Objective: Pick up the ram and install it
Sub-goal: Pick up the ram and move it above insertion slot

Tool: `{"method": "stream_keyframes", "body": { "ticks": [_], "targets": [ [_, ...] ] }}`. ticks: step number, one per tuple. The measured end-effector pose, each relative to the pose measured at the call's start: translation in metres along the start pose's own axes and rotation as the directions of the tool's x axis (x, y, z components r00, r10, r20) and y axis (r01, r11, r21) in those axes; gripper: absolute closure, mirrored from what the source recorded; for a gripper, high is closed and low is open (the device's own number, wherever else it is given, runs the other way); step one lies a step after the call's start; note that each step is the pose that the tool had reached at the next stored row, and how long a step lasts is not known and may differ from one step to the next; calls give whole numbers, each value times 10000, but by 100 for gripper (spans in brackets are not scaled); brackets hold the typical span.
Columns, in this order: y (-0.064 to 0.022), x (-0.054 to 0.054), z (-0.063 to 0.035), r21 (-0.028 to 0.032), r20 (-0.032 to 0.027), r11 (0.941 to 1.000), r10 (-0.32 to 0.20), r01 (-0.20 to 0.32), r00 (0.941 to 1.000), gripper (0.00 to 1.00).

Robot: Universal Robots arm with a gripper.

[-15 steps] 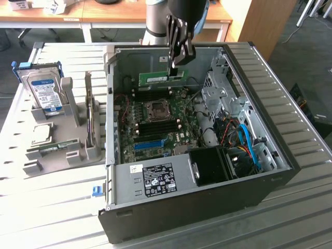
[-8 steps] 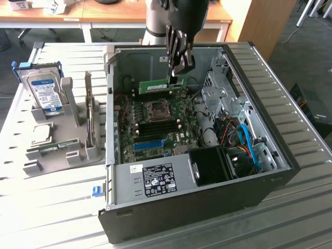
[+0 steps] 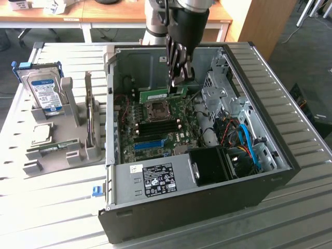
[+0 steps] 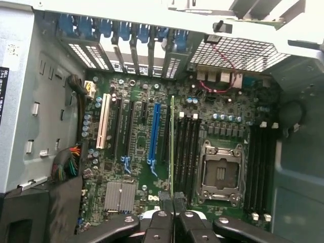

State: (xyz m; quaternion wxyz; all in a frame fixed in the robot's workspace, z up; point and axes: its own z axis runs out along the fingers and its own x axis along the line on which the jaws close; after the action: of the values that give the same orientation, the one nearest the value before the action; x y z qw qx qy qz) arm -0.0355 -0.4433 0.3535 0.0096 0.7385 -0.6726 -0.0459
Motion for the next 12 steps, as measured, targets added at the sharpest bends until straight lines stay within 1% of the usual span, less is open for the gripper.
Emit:
{"method": "stream_keyframes", "body": {
  "ticks": [2, 6, 12],
  "targets": [
    [0, 8, 20, 0, 0, 10000, 1, -1, 10000, 88],
    [-1, 8, 20, 0, -1, 10000, 7, -7, 10000, 88],
    [-1, 8, 24, 9, 12, 9999, 159, -159, 9999, 88]
  ]
}}
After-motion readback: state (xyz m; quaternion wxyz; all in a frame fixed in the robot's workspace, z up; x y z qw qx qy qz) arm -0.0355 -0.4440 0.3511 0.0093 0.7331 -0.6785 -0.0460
